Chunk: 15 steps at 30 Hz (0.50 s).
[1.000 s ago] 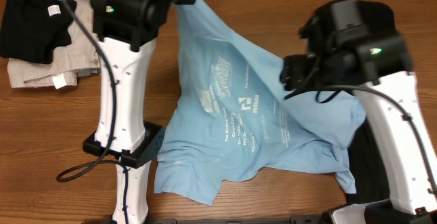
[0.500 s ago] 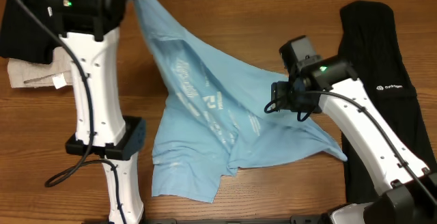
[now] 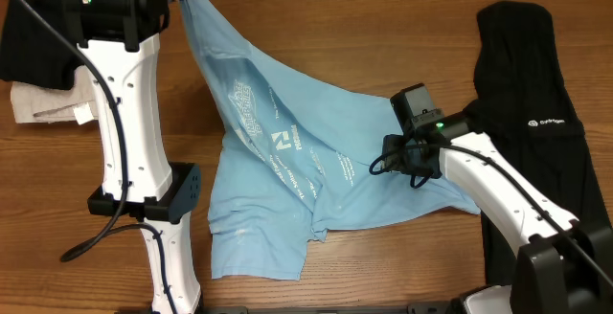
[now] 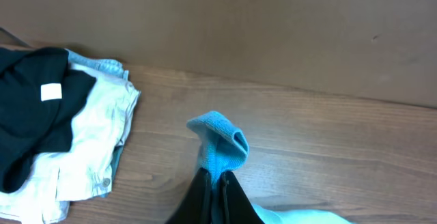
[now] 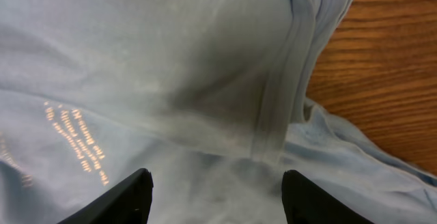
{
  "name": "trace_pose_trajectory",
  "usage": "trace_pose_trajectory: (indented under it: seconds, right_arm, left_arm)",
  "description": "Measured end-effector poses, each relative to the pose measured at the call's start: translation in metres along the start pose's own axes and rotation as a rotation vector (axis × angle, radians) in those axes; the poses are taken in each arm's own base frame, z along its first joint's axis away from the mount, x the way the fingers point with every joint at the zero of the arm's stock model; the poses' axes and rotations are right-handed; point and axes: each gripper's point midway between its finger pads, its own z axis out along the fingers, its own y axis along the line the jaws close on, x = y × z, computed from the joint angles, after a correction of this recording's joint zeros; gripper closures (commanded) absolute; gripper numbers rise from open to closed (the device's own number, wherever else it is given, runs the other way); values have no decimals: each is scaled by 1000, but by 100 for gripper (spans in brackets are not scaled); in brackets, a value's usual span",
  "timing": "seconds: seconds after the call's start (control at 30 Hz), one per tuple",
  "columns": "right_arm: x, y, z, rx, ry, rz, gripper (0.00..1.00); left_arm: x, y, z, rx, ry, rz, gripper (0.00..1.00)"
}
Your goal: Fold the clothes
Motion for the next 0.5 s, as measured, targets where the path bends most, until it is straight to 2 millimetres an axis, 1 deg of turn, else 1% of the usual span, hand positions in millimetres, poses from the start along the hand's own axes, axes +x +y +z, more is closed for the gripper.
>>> trace_pose_trajectory:
  seconds: [0.13, 0.4, 0.5]
  right_arm:
    - [-1, -6, 10, 26, -30, 24, 37]
    - [-7, -13, 20, 55, -87, 48, 41]
    - [-9, -14, 23, 61, -106, 56, 46]
  left_arm:
    - [7, 1, 4, -8, 32, 5, 96]
    - [9, 1, 5, -10, 40, 6, 96]
    - [9, 1, 5, -10, 41, 6, 96]
